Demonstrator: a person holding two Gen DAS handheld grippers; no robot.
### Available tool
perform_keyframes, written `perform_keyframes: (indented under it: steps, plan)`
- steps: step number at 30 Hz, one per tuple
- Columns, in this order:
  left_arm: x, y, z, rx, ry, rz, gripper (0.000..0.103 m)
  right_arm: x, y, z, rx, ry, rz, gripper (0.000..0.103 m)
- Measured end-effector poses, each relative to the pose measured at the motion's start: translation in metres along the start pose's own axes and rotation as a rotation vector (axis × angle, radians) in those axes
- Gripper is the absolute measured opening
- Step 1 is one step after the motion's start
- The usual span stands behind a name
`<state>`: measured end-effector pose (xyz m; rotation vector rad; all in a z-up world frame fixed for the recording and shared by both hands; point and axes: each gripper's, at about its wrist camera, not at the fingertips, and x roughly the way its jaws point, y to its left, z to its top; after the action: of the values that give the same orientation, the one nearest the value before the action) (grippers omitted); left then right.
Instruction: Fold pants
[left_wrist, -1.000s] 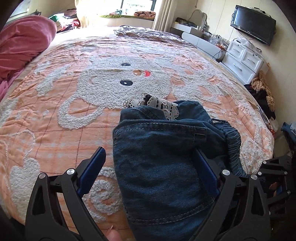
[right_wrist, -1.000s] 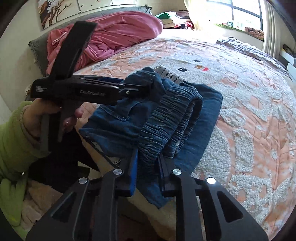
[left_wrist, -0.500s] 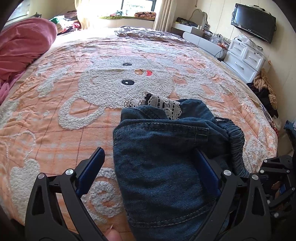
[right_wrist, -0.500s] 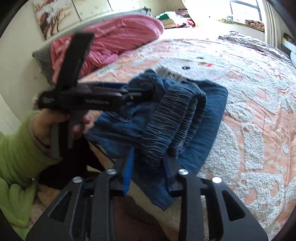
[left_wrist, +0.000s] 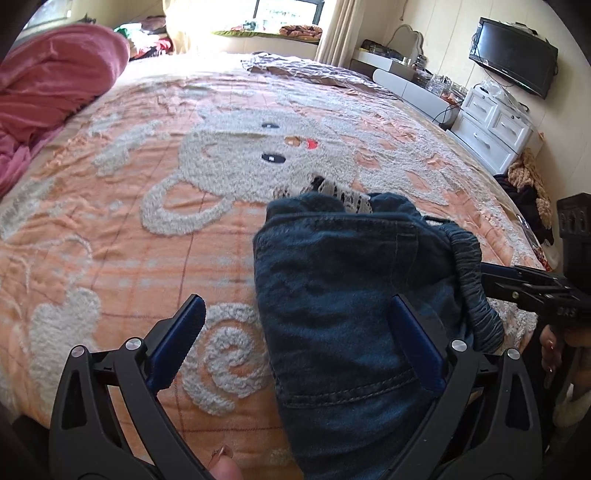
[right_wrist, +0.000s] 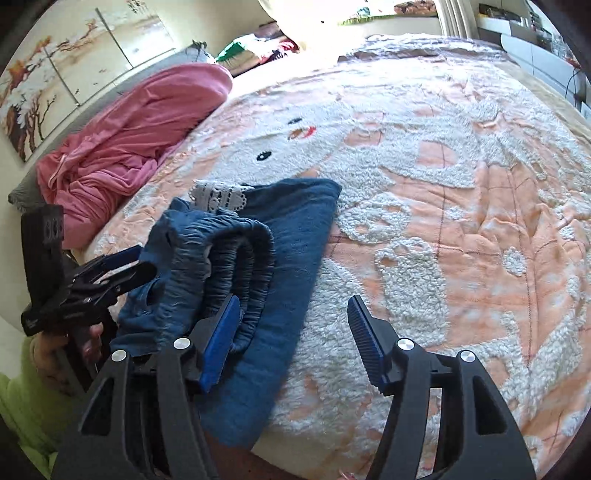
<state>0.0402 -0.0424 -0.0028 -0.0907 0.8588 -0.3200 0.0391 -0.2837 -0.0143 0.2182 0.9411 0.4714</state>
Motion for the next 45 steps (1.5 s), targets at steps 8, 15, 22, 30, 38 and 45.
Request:
perform_keyframes:
  steps: [8,15,22,30,38,45]
  plan:
    - [0.013,-0.001,-0.009,-0.036,0.041,-0.08,0.093,0.028,-0.021,0.006,0.063,0.074,0.044,0.059]
    - [0.02,-0.016,-0.011,-0.04,0.051,-0.129,0.062,0.032,-0.005,0.004,-0.005,0.04,0.072,0.025]
    - [0.002,-0.023,0.009,-0.016,-0.028,-0.109,0.049,0.01,0.031,0.017,-0.157,-0.09,0.0,0.011]
    - [0.002,-0.003,0.068,-0.022,-0.129,-0.043,0.049,0.033,0.05,0.081,-0.236,-0.155,-0.001,0.009]
    - [0.033,0.015,0.106,-0.021,-0.16,0.007,0.05,0.073,0.049,0.138,-0.251,-0.167,-0.046,0.009]
    - [0.063,0.018,0.104,-0.011,-0.103,0.064,0.051,0.113,0.033,0.142,-0.234,-0.096,-0.128,0.009]
